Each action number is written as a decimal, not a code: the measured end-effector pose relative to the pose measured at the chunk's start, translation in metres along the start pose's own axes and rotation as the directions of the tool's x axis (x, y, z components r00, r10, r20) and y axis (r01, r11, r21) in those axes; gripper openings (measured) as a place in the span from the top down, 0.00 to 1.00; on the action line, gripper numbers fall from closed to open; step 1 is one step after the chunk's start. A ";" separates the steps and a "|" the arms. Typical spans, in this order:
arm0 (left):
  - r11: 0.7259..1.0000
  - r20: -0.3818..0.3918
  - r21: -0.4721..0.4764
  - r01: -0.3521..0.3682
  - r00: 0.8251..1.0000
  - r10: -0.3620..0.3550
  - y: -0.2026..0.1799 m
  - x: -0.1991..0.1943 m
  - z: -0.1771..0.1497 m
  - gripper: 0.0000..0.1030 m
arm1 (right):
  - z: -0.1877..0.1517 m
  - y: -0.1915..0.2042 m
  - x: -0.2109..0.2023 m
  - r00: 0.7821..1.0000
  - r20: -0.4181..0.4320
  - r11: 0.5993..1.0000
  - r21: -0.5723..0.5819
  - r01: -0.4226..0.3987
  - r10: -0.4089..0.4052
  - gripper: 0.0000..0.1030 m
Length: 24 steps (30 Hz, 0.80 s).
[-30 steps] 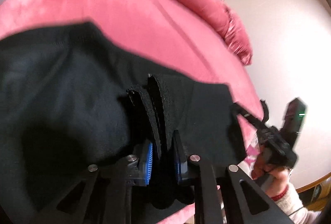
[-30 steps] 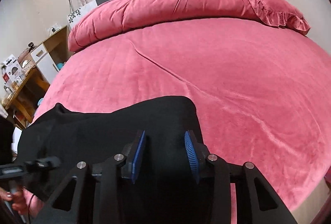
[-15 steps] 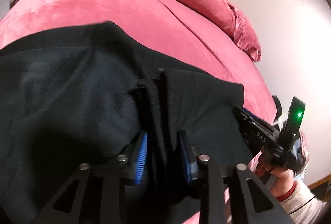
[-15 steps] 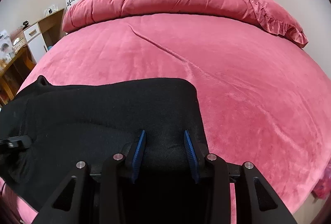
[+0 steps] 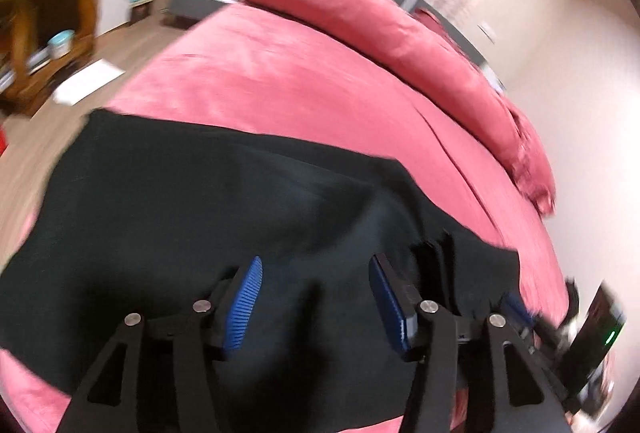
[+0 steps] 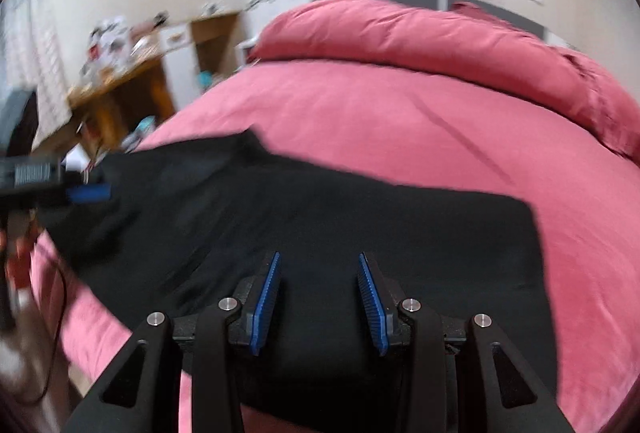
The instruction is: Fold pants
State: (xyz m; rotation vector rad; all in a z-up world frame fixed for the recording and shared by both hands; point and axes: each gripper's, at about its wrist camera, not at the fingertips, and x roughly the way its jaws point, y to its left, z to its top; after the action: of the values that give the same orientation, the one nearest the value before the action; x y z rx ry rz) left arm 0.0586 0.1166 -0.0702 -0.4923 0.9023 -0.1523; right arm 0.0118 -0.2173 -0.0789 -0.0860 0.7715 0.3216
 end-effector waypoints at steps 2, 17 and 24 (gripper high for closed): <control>0.999 0.024 -0.046 -0.022 0.999 0.024 0.019 -0.011 0.004 0.39 | -0.009 0.005 0.016 0.997 -0.079 1.000 -0.021 -0.021 0.019 0.61; 0.908 0.099 -0.374 -0.188 0.966 0.240 0.163 -0.080 0.009 0.36 | -0.014 -0.005 0.025 0.993 -0.096 0.997 0.046 -0.061 0.065 0.58; 0.866 -0.045 -0.498 0.033 0.997 -0.064 0.195 -0.049 -0.007 0.36 | -0.014 -0.004 0.024 0.993 -0.094 0.997 0.045 -0.061 0.066 0.56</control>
State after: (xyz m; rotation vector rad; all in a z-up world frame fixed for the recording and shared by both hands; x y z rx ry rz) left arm 0.0075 0.3013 -0.1306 -0.9980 0.9899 0.0259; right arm 0.0196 -0.2175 -0.1062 -0.0370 0.8768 0.3634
